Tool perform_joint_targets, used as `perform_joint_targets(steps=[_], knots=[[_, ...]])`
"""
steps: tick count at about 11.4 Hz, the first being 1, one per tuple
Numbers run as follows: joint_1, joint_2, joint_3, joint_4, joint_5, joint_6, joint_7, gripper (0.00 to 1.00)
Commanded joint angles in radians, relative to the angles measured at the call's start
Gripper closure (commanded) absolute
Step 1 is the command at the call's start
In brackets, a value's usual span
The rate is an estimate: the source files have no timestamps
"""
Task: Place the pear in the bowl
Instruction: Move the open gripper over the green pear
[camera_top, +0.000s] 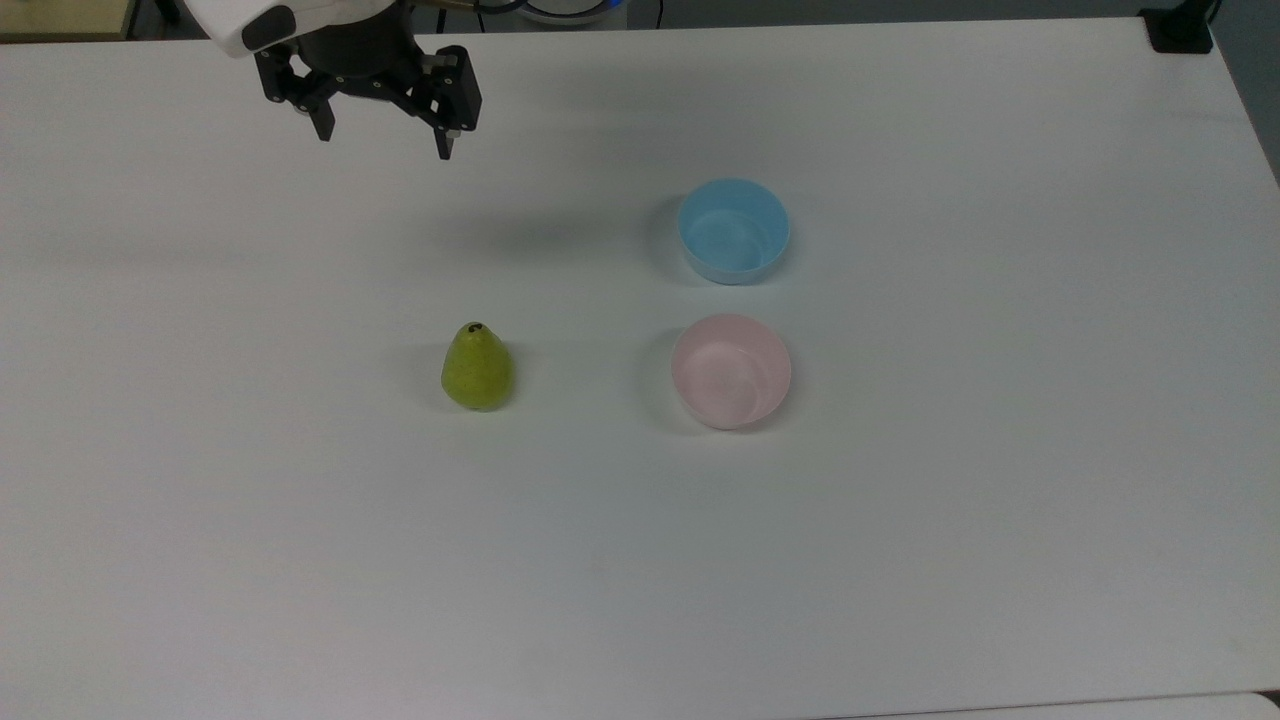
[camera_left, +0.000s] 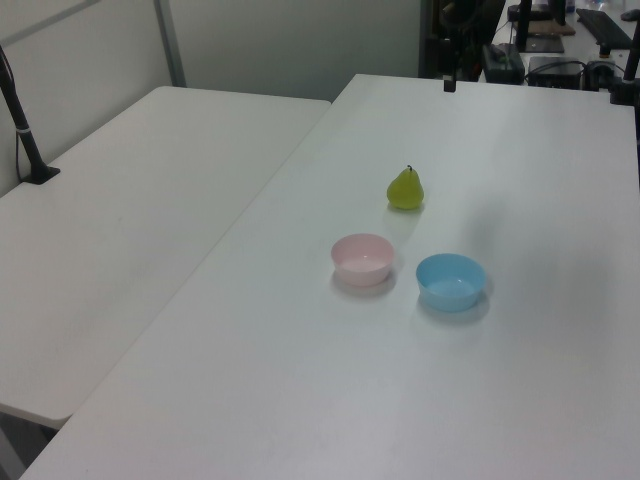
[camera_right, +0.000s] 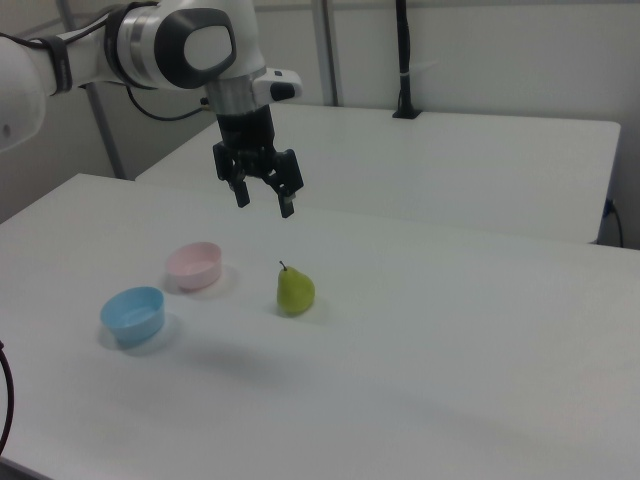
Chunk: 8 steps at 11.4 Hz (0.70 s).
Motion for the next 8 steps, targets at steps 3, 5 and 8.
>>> perform_joint_targets(steps=[3,5,8], knots=[[0.006,-0.024,-0.002,-0.031,0.019,-0.003,-0.006,0.00],[0.017,-0.024,-0.003,-0.031,0.016,-0.003,-0.009,0.00],[0.039,-0.016,-0.008,-0.031,0.018,-0.003,-0.008,0.00]])
